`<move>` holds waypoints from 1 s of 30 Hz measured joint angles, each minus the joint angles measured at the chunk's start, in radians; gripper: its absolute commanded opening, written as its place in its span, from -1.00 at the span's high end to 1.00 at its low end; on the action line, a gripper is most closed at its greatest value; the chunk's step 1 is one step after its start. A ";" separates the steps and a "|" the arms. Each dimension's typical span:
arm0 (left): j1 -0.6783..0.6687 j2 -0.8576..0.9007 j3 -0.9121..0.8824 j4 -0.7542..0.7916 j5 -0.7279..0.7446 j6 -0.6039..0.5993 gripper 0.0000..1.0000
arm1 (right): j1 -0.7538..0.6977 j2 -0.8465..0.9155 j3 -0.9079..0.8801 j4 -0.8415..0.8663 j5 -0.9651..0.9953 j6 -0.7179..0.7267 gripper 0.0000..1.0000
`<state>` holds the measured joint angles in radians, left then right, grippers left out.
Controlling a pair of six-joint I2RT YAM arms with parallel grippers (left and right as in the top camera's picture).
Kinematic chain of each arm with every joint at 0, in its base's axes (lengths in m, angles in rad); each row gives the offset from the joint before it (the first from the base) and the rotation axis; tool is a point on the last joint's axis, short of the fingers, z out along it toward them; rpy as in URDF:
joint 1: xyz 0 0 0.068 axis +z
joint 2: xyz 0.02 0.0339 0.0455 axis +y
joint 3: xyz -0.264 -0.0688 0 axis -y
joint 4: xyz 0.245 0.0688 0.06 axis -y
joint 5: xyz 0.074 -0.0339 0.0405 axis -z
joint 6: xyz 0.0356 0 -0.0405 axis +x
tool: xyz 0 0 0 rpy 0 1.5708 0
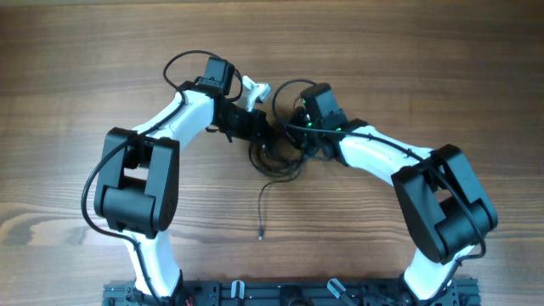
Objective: Untangle cables
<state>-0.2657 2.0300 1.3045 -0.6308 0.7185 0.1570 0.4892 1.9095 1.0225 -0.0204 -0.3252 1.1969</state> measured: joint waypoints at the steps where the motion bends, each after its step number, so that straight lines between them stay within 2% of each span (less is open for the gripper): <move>1: 0.000 0.000 0.000 -0.002 -0.008 0.000 0.92 | -0.010 0.000 -0.001 0.014 -0.033 -0.020 0.91; 7: 0.000 0.000 0.000 -0.010 -0.019 0.000 0.92 | -0.062 -0.042 -0.002 -0.041 -0.123 -0.106 0.91; 18: 0.000 0.000 0.000 -0.013 -0.029 0.000 0.92 | -0.129 -0.363 -0.004 -0.140 -0.158 -0.307 0.91; 25: 0.000 0.000 0.000 -0.013 -0.033 0.000 0.92 | -0.128 -0.377 -0.004 -0.151 -0.140 -0.333 0.92; 30: 0.000 0.000 0.000 -0.013 -0.041 0.000 0.92 | -0.128 -0.377 -0.004 -0.199 -0.007 -0.339 0.91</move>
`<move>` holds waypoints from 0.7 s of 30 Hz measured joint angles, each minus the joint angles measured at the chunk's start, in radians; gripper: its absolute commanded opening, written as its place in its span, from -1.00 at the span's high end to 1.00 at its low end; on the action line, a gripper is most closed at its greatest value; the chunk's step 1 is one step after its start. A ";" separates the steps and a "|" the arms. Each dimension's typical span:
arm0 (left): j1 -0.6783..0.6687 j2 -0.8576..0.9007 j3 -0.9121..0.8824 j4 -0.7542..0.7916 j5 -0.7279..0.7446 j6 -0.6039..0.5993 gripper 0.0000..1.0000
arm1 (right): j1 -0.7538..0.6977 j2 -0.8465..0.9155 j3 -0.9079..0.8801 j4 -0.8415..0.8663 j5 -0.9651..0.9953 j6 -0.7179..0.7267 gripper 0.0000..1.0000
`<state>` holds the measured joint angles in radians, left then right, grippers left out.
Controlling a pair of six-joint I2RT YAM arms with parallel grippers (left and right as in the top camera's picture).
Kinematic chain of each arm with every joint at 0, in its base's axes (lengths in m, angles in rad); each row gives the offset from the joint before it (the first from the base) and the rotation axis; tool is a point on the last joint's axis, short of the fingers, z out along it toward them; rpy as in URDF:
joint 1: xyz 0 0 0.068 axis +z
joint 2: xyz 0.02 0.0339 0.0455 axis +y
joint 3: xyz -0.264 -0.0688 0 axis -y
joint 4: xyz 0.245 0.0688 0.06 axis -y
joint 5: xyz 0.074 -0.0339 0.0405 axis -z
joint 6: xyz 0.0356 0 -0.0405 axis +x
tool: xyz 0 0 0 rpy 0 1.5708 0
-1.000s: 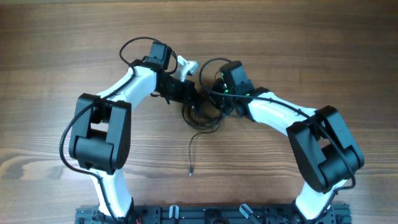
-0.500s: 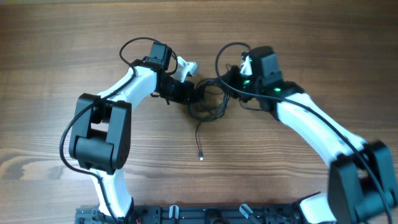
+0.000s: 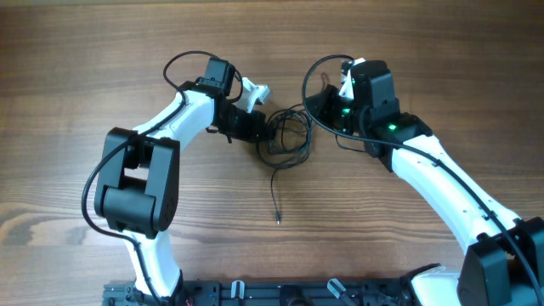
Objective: Untangle cables
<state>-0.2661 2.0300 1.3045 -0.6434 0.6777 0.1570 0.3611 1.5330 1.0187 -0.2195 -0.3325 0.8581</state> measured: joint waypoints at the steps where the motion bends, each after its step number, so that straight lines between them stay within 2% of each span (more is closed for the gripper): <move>1: 0.000 0.000 0.000 0.000 0.000 0.000 0.92 | 0.000 0.000 0.000 -0.021 0.034 -0.001 0.92; 10: 0.000 0.000 0.000 0.005 -0.004 0.000 0.92 | 0.000 0.000 0.000 -0.217 0.215 -0.001 0.91; 18: 0.000 0.000 -0.003 0.053 0.008 -0.020 0.92 | 0.000 0.000 0.000 -0.351 0.198 -0.001 0.91; 19: 0.000 0.000 -0.003 0.060 0.018 -0.023 0.92 | 0.000 0.000 0.000 -0.361 0.186 -0.001 0.88; 20: 0.000 0.000 -0.003 0.069 0.038 -0.024 0.92 | 0.000 0.000 0.000 -0.370 0.174 -0.001 0.74; 21: 0.000 0.000 -0.004 0.078 0.062 -0.027 0.92 | 0.000 0.001 0.000 -0.379 0.163 -0.002 0.39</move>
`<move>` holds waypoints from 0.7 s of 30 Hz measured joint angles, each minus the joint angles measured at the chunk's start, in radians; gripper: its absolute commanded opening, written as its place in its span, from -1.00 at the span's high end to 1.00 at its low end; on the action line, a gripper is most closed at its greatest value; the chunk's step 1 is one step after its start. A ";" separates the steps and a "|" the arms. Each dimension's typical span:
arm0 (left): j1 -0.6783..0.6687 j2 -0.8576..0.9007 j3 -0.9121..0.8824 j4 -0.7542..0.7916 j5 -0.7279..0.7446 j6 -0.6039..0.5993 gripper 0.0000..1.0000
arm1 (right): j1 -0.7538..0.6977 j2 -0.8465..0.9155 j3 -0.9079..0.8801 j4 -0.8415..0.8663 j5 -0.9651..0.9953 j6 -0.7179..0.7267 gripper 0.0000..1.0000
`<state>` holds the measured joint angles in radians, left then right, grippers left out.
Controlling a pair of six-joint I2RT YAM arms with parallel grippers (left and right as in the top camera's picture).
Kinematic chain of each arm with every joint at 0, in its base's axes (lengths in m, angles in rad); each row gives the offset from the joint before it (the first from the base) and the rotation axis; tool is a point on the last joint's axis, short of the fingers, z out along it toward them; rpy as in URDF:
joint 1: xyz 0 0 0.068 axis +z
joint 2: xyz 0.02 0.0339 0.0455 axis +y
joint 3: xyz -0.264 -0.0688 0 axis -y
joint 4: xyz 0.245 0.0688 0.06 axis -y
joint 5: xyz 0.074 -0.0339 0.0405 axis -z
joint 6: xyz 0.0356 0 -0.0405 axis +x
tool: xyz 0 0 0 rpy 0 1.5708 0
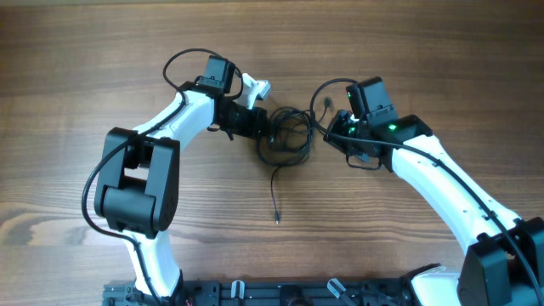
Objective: Untangle cables
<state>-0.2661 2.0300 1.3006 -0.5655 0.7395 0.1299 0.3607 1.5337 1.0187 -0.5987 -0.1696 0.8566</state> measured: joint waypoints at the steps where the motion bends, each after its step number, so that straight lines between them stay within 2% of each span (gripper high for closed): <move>1: 0.000 0.000 0.000 0.011 0.024 0.000 0.92 | 0.000 0.001 0.000 -0.008 -0.014 -0.001 0.24; 2: 0.000 0.000 0.000 0.025 0.055 -0.002 0.92 | 0.000 0.005 0.000 -0.017 -0.031 -0.006 -0.01; 4: 0.000 0.000 0.000 0.042 0.097 -0.002 0.92 | 0.000 0.012 0.000 -0.022 -0.051 -0.010 -0.34; 6: 0.000 0.000 0.000 0.055 0.135 -0.004 0.92 | 0.000 0.023 0.000 -0.015 -0.074 -0.035 -0.43; 9: 0.000 0.000 0.000 0.058 0.163 -0.004 0.92 | 0.000 0.025 0.000 0.013 -0.101 -0.051 -0.43; 12: 0.002 0.000 0.000 0.055 0.179 -0.004 0.92 | -0.002 0.026 0.000 0.084 -0.158 -0.085 -0.15; 15: 0.013 0.000 -0.001 0.054 0.187 -0.004 0.92 | -0.005 0.026 0.000 0.203 -0.250 -0.121 0.42; 18: 0.034 0.000 -0.001 0.051 0.194 -0.004 0.92 | -0.005 0.027 0.000 0.322 -0.323 -0.105 0.52; 21: 0.040 0.000 -0.001 0.051 0.199 -0.004 0.92 | -0.005 0.029 0.000 0.350 -0.314 -0.047 0.45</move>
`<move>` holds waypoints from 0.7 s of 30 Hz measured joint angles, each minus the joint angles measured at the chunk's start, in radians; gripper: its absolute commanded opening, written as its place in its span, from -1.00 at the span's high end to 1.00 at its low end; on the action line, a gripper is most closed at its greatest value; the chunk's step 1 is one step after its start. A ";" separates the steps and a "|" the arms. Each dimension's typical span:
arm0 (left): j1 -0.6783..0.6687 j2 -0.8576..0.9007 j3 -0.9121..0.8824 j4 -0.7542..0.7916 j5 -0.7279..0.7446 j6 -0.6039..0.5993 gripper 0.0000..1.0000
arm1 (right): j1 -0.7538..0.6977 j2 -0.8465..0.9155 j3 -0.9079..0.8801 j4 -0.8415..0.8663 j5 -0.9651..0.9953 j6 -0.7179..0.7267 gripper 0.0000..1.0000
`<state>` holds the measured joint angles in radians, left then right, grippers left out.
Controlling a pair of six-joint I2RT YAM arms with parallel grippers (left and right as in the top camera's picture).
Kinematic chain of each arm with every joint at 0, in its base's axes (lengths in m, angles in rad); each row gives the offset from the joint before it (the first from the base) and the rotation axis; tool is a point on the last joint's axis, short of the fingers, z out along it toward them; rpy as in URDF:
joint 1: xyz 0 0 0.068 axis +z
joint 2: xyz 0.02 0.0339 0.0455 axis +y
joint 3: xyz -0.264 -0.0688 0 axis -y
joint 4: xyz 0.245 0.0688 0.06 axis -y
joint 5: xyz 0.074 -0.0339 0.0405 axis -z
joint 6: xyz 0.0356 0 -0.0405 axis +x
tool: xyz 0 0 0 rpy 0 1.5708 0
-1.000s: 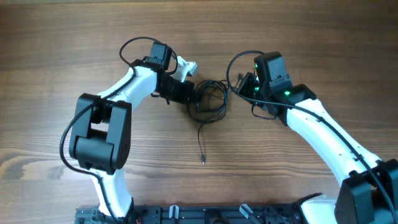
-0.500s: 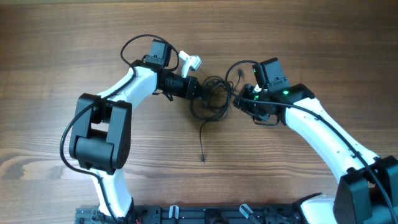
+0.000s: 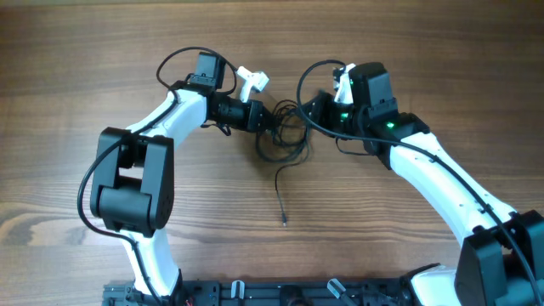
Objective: Untangle cables
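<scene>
A tangle of thin black cables (image 3: 286,134) lies in the middle of the wooden table. One loose end trails toward me and stops in a small plug (image 3: 283,223). My left gripper (image 3: 265,117) is at the tangle's left edge and looks shut on a strand. My right gripper (image 3: 316,109) reaches in from the right, level with the tangle's upper right edge, and appears shut on a strand that runs back into the knot. The dark fingers of both grippers merge with the cables, so the exact grip points are hard to see.
Each wrist carries its own black wiring loop, one at the left (image 3: 174,64) and one at the right (image 3: 308,81), and both are easy to mistake for the task's cables. Bare wooden table (image 3: 85,153) surrounds the tangle. The arm bases sit at the near edge.
My right gripper has moved up and slightly left, toward the far side of the table. The left gripper shifted a little farther away too. The tangle and its trailing end barely moved.
Both grippers first met over the tangle, whose loose end lay left of centre. The right gripper then stood farther right and farther away, and the tangle and its end had shifted right. It was lower after that, and is now up again, with the tangle spread between the grippers.
</scene>
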<state>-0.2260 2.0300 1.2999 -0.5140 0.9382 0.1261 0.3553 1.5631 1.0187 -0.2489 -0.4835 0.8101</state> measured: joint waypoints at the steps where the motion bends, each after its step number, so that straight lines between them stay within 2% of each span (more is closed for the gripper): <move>1: 0.000 0.000 0.000 0.000 0.002 0.000 0.92 | 0.000 0.005 0.000 0.001 0.007 0.013 0.44; 7: 0.000 0.000 0.000 -0.001 0.018 0.000 0.92 | 0.006 0.100 0.000 0.016 0.021 0.061 0.45; 14: -0.001 0.000 0.000 -0.002 0.030 0.000 0.92 | 0.022 0.282 -0.001 0.202 -0.056 0.110 0.49; 21: -0.001 0.000 0.000 -0.002 0.030 0.000 0.92 | 0.022 0.343 -0.001 0.298 -0.094 0.189 0.49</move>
<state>-0.2268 2.0300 1.2995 -0.5159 0.9680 0.1257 0.3771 1.9060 1.0176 0.0490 -0.5774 0.9993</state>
